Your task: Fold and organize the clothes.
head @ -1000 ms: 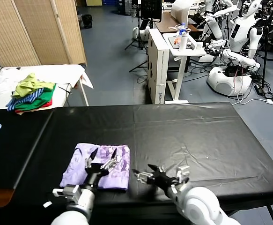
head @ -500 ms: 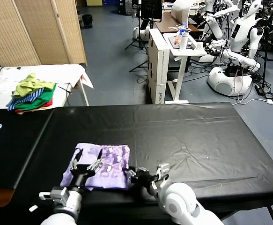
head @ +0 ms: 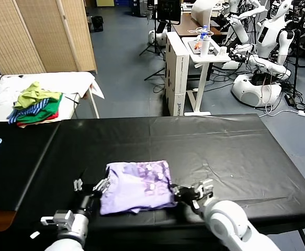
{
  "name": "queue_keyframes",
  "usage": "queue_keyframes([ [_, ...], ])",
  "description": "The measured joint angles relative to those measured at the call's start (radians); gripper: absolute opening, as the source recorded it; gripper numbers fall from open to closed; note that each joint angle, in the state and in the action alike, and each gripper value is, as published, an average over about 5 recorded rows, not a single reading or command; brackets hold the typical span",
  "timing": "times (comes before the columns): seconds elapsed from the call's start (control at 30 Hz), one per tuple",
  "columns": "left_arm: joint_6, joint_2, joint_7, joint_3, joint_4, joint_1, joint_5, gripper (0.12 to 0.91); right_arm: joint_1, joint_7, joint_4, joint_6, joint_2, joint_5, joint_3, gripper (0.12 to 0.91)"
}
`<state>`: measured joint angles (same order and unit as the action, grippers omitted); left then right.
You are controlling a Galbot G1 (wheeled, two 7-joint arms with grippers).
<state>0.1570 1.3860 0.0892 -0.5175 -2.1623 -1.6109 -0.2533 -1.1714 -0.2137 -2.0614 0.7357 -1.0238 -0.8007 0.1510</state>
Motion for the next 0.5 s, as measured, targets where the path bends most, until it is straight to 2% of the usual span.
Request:
queue_keyframes([
  [0.13,-0.006,0.005,0.000,-0.002,0.004,-0.004,0.001,0.907,-0.007,-0.004,-0.011,0.001,0.027,0.006,0.038,0.140],
  [0.23,-0.011,0.008,0.000,-0.002,0.006,-0.007,-0.002,0.907,-0.017,-0.008,-0.022,0.001,0.042,0.005,0.058,0.187],
  [0.33,-0.016,0.012,0.000,0.001,0.007,-0.014,-0.005,0.907,-0.032,-0.015,-0.041,0.001,0.057,0.004,0.079,0.338],
  [0.5,-0.030,0.024,-0.002,0.011,0.015,-0.022,-0.003,0.907,-0.063,-0.025,-0.089,0.001,0.074,0.020,0.124,0.660],
])
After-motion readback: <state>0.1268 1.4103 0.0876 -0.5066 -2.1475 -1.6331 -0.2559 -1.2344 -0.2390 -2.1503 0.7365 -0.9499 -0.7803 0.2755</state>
